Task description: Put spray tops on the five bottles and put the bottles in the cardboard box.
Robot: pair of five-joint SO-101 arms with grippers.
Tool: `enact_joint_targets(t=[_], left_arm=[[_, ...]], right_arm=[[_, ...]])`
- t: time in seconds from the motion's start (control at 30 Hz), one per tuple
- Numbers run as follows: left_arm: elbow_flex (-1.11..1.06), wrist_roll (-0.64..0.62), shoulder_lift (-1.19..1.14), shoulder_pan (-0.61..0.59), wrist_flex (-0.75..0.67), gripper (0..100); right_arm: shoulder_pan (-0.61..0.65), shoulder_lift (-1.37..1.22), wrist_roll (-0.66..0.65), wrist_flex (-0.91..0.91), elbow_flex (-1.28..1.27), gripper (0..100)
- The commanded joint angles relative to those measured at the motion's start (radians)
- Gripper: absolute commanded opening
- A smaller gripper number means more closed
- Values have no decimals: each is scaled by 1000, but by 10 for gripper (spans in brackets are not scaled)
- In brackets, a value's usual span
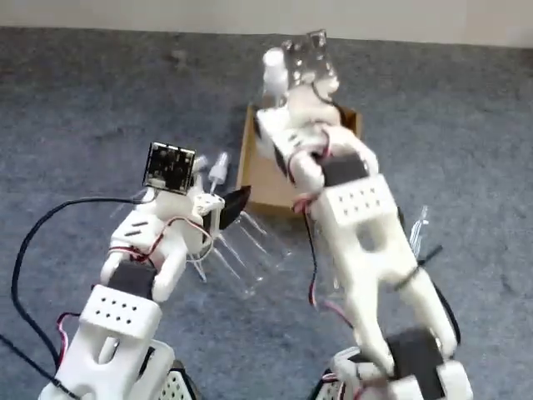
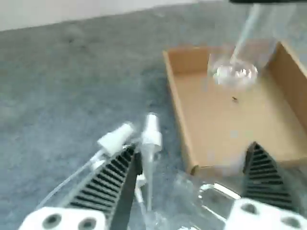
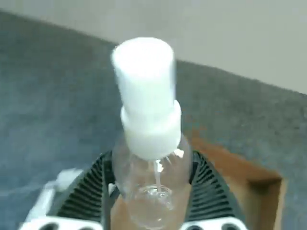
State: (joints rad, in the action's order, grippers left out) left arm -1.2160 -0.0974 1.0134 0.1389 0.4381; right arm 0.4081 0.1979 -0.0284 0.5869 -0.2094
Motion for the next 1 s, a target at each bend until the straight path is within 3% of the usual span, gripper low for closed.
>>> enact_joint_targets(t=[0.0, 0.1, 0.37, 0.97], left_arm=[[-2, 3, 62, -91, -18, 165], [-2, 0, 71, -117, -18, 118], [-2, 2, 73, -119, -18, 114], [-1, 2, 71, -114, -18, 115]], right_arm=[[-38, -143, -14, -125, 148, 4], [-35, -294, -8, -186, 223, 4], [-38, -599, -6, -232, 455, 4], [-39, -740, 71, -232, 510, 7]])
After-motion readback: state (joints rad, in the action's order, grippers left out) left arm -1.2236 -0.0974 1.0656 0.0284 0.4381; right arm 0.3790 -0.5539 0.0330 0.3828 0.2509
